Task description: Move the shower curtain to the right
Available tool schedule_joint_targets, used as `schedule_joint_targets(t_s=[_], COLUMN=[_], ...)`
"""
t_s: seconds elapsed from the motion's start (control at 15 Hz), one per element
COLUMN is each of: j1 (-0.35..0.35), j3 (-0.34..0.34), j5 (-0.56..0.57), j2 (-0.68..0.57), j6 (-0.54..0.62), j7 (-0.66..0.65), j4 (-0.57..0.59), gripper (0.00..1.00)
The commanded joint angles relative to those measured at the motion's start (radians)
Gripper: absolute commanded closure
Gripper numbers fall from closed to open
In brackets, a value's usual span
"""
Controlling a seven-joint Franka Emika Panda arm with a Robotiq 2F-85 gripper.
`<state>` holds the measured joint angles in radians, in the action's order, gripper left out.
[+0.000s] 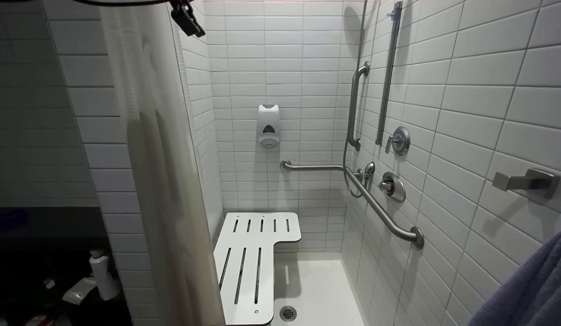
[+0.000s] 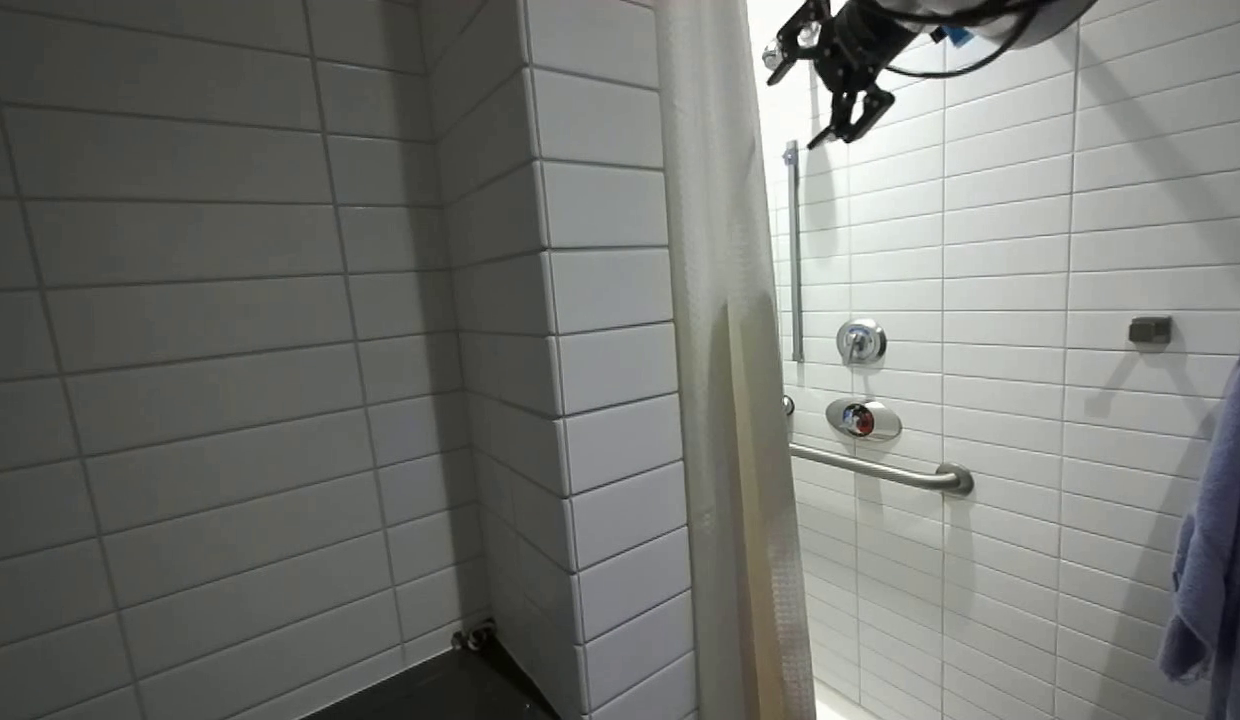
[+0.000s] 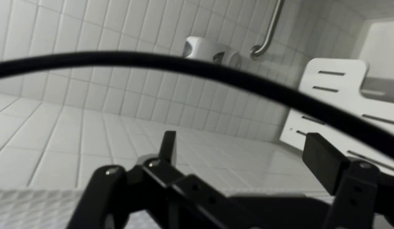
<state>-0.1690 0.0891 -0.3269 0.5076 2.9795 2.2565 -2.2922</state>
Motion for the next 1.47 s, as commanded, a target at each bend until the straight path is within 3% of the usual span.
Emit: schedule_joint_targets(t_s=[0.0,0.07,0.2,0.6,0.73,0.8,1.0,1.27,1.4], j1=[-0.231,-0.046,-0.102,-0.086,0.026,0.052,0.266,0.571,0.647], j3=[0.114,-0.022,0.005,0.002,-0.074,-0.077,-0.218,-0.407,-0.466], j5=[0.175,0.246,0.290,0.277,0.294,0.170,0.091,-0.020,-0.018], j2=[0.104,0.040,0.074,0.084,0.078,0.077,0.079,0.114,0.127], j6=[-0.253,-0.126,-0.212,-0.209,-0.141,-0.076,-0.017,-0.022,-0.073], j7=[-0.109,-0.158,-0.185,-0.173,-0.156,-0.031,0.094,0.321,0.383], j4=[0.010,-0.002,0.005,-0.001,-0.010,-0.018,-0.008,0.013,0.027], gripper=[0.00,0.00,0.00,0.00,0.00,0.00,0.00,0.00,0.00])
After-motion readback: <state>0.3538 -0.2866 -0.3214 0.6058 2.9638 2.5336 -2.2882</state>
